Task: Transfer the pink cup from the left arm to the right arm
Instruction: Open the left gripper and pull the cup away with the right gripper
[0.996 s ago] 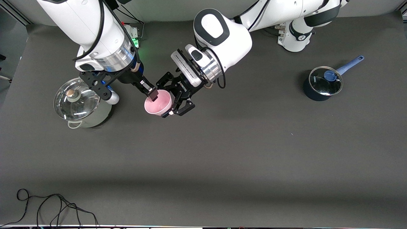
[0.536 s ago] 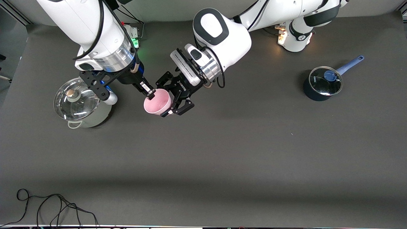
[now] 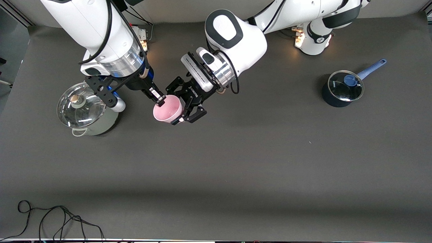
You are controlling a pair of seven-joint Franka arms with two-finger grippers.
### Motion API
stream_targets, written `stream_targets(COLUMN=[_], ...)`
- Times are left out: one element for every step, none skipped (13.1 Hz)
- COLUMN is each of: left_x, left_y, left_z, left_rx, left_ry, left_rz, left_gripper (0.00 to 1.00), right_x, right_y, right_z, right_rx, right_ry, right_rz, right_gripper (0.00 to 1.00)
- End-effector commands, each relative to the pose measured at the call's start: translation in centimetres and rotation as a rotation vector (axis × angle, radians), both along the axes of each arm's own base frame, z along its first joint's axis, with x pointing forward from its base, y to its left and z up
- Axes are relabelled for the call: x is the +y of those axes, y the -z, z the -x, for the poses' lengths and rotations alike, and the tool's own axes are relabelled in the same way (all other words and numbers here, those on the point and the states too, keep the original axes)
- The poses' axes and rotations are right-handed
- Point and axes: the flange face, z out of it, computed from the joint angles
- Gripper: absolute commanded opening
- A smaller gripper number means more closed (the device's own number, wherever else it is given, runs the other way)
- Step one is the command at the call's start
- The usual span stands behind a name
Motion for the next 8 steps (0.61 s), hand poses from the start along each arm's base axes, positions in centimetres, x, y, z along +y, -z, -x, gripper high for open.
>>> stream_targets(left_x=[0.0,0.0,0.0,0.0,0.2,0.8,2.0,2.9], left_y=[-0.9,-0.9,-0.9,-0.9,-0.9,-0.9,-0.5,0.0], left_z=[0.2,0.2,0.2,0.2,0.0,-0.5,-1.6,-2.3], left_rx=[0.014,0.014,0.013,0.014,0.011,0.003,0.004,0.000], left_ry=[-0.014,-0.014,-0.013,-0.014,-0.018,-0.023,-0.035,-0.041], left_rz=[0.022,0.022,0.021,0.022,0.020,0.014,0.006,-0.010], left_gripper=[1.00,1.00,1.00,1.00,1.00,1.00,1.00,1.00], right_x=[-0.2,-0.3,-0.4,-0.6,-1.0,-1.6,-3.3,-5.0], right_y=[-0.8,-0.8,-0.8,-0.5,-0.3,-0.1,-0.3,-0.1], right_z=[-0.6,-0.7,-1.0,-1.5,-2.0,-2.7,-3.8,-4.7], right_rx=[-0.046,-0.052,-0.077,-0.092,-0.110,-0.128,-0.146,-0.150], right_ry=[0.025,0.026,0.031,0.034,0.044,0.053,0.076,0.102], right_rz=[0.022,0.026,0.044,0.063,0.073,0.087,0.102,0.110], right_gripper=[0.00,0.00,0.00,0.00,0.00,0.00,0.00,0.00])
